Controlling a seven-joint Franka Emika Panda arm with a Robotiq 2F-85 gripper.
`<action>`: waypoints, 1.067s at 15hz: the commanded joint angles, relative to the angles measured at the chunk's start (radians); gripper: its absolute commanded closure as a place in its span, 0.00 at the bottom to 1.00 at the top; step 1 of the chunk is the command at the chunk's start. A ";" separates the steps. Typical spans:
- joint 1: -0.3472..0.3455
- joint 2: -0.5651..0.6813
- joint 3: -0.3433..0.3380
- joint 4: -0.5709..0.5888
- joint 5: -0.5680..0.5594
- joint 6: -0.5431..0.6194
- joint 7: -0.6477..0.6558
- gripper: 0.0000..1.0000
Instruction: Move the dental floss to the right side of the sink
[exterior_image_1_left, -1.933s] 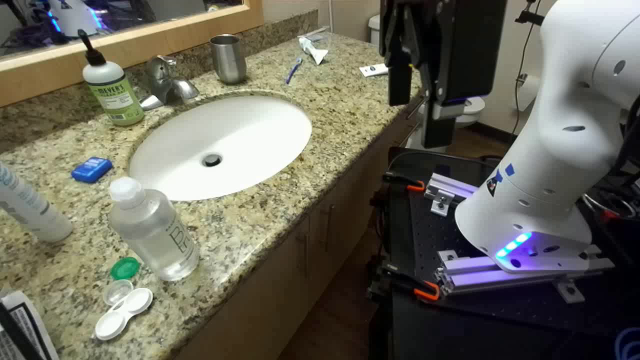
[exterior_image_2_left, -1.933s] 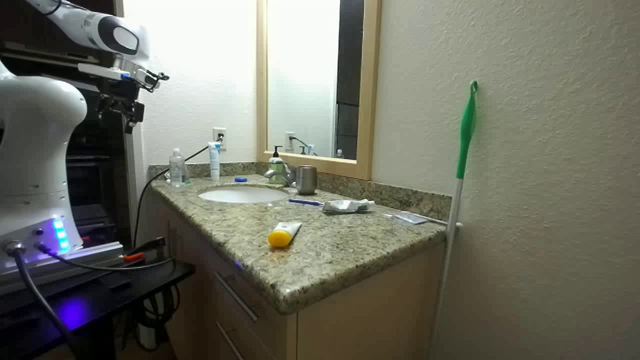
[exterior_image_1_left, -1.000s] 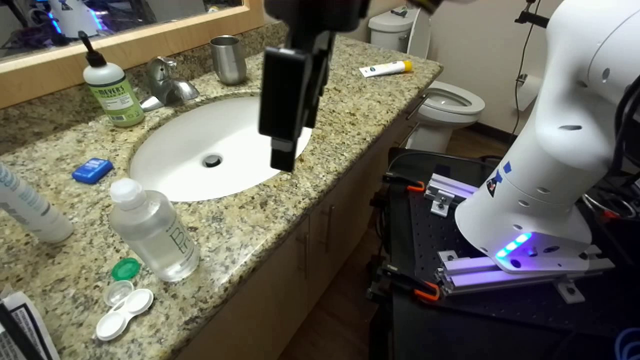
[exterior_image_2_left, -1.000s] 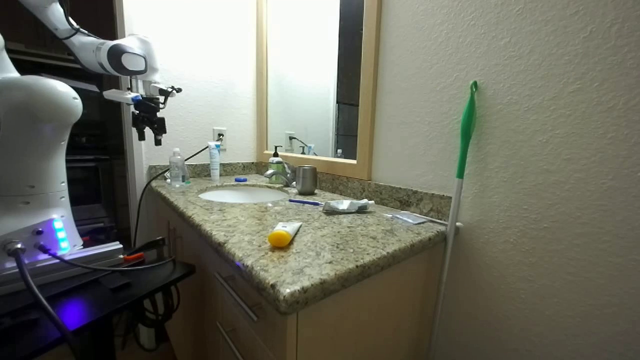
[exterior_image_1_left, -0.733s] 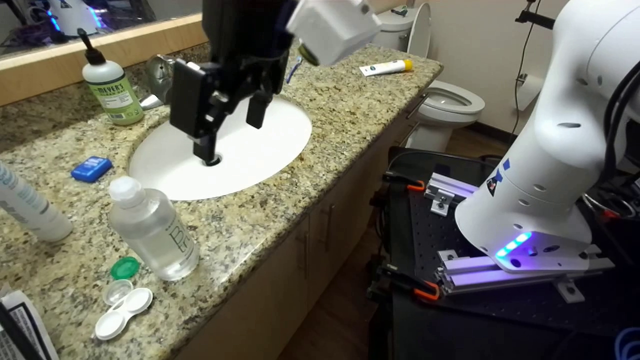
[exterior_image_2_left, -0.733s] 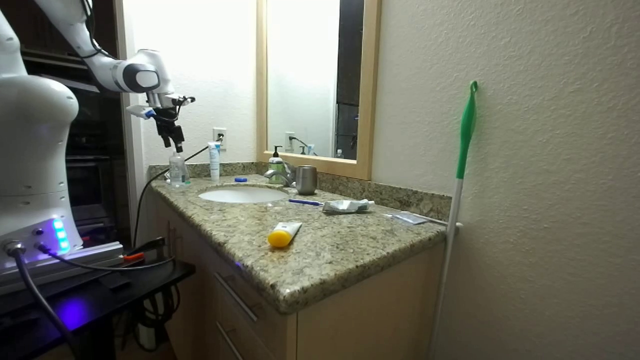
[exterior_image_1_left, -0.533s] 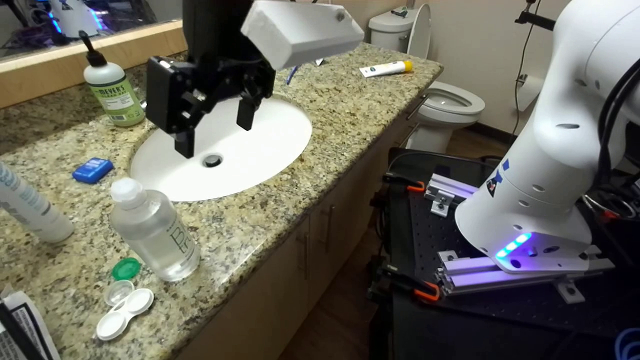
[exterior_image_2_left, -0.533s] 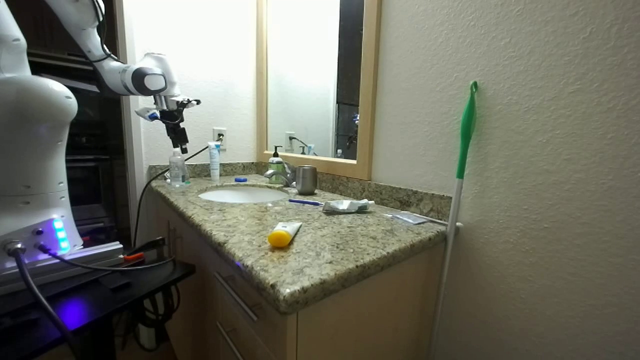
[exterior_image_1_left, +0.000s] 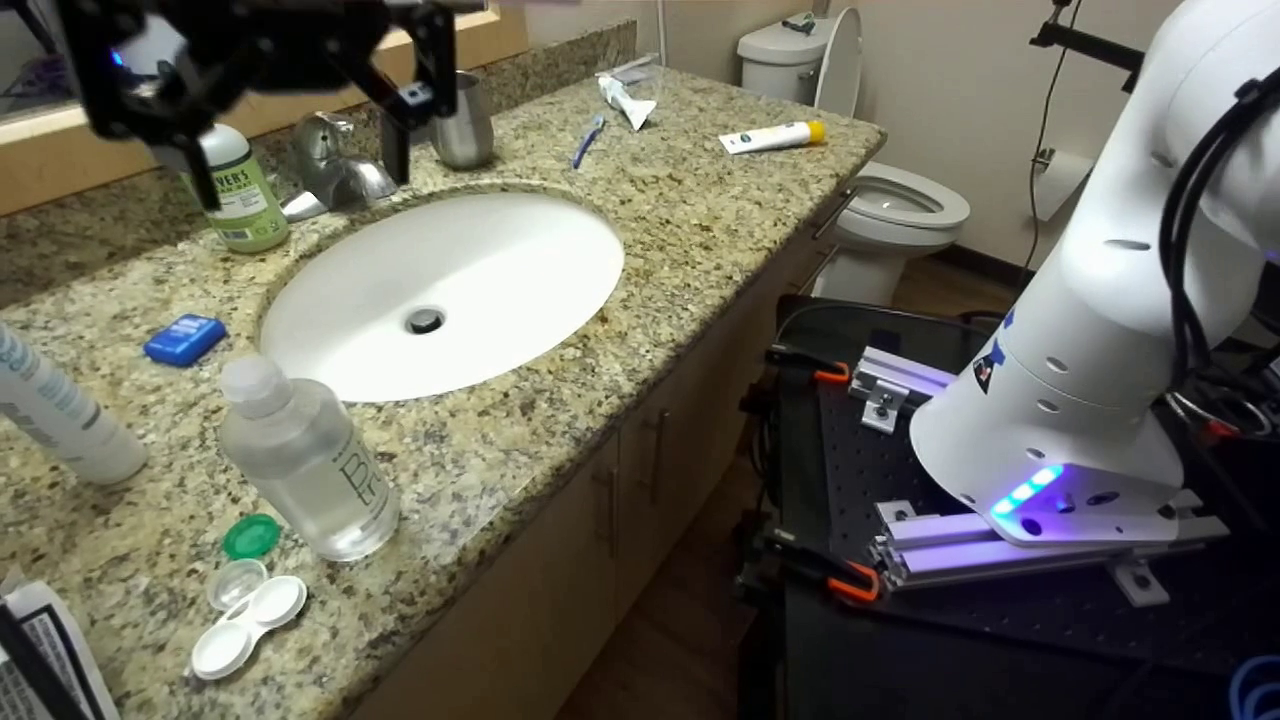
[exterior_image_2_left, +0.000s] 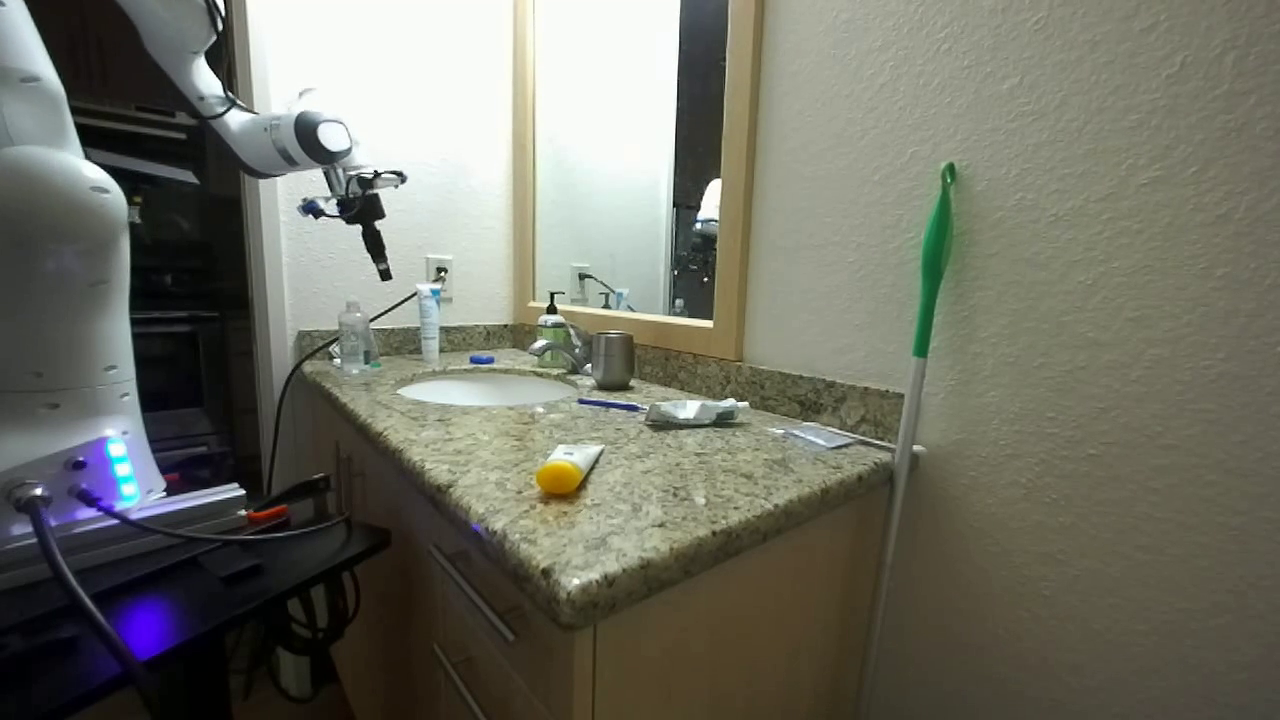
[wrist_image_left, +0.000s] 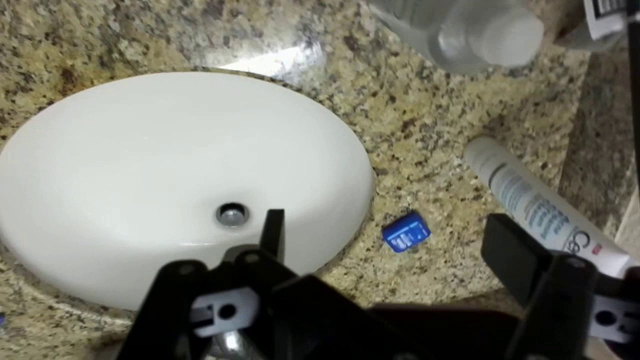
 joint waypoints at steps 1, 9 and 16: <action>-0.116 0.118 0.117 0.198 -0.127 -0.146 0.279 0.00; 0.142 0.259 -0.171 0.287 -0.176 -0.271 0.484 0.00; 0.306 0.535 -0.331 0.569 -0.001 -0.299 0.719 0.00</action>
